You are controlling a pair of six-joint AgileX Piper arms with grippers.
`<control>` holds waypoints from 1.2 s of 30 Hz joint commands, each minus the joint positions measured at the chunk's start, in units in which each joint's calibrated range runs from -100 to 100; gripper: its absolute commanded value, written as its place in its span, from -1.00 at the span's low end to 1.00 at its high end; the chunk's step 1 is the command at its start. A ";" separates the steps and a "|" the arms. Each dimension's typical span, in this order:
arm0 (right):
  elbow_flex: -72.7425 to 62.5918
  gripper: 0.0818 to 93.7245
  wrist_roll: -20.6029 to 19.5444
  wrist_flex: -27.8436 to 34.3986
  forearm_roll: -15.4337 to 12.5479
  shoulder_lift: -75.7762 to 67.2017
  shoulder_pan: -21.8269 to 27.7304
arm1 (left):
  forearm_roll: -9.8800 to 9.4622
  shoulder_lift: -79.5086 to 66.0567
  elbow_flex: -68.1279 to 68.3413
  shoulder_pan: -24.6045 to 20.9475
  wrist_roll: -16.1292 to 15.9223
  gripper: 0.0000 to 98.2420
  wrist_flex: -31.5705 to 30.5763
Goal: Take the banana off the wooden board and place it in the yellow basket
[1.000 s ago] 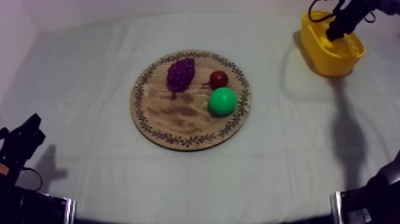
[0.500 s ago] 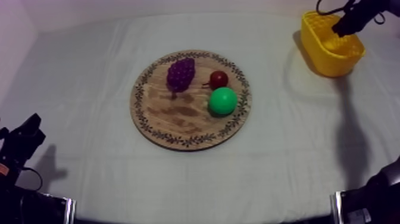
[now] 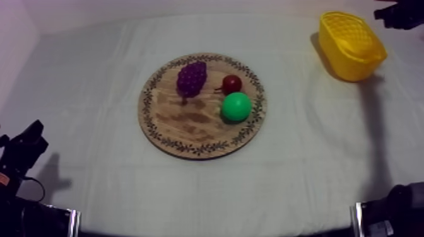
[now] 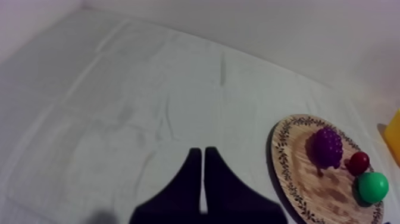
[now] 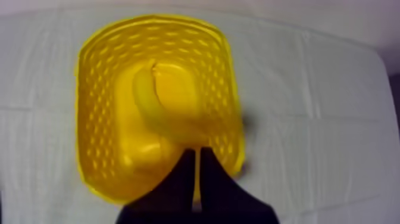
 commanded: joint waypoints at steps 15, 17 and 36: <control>49.13 -0.99 -4.37 -9.51 -2.16 -49.79 -3.60 | -0.01 -0.03 0.03 0.00 -0.01 -1.00 0.01; 52.94 -0.99 -3.10 -8.11 -3.40 -54.78 -3.58 | -0.01 -0.03 0.03 0.00 -0.01 -1.00 0.01; 75.15 -0.99 -1.45 3.83 -5.35 -92.38 -3.43 | -0.01 -0.03 0.03 0.00 0.00 -1.00 0.01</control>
